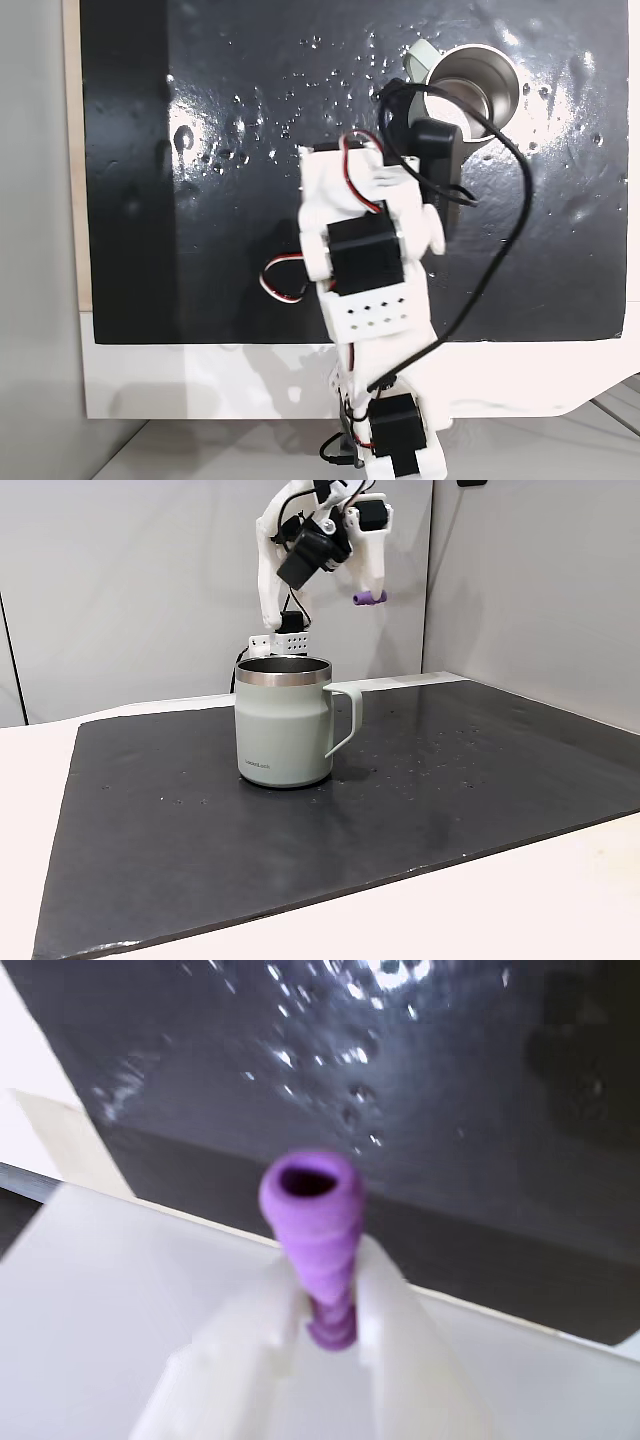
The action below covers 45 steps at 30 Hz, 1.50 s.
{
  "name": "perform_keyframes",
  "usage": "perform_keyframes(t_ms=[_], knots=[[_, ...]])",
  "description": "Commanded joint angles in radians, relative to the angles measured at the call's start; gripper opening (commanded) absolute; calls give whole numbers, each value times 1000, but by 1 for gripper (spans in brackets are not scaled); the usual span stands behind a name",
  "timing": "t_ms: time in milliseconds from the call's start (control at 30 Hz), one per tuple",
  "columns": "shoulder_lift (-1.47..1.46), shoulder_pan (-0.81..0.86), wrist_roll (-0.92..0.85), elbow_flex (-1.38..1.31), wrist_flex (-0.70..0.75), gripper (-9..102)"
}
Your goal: Grasp a pengrip and put it in the cup.
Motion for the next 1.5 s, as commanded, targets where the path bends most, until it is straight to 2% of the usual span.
perform_keyframes(t_ms=[0,200,333,467,933,1467], knots=[[74,104,-92,-9,3,0],[54,275,-207,-34,-2,0],[-63,347,-219,-152,-3,0],[-163,364,-215,-261,-32,0],[-302,431,-101,-370,-181,0],[-322,451,-91,-474,-196,0]])
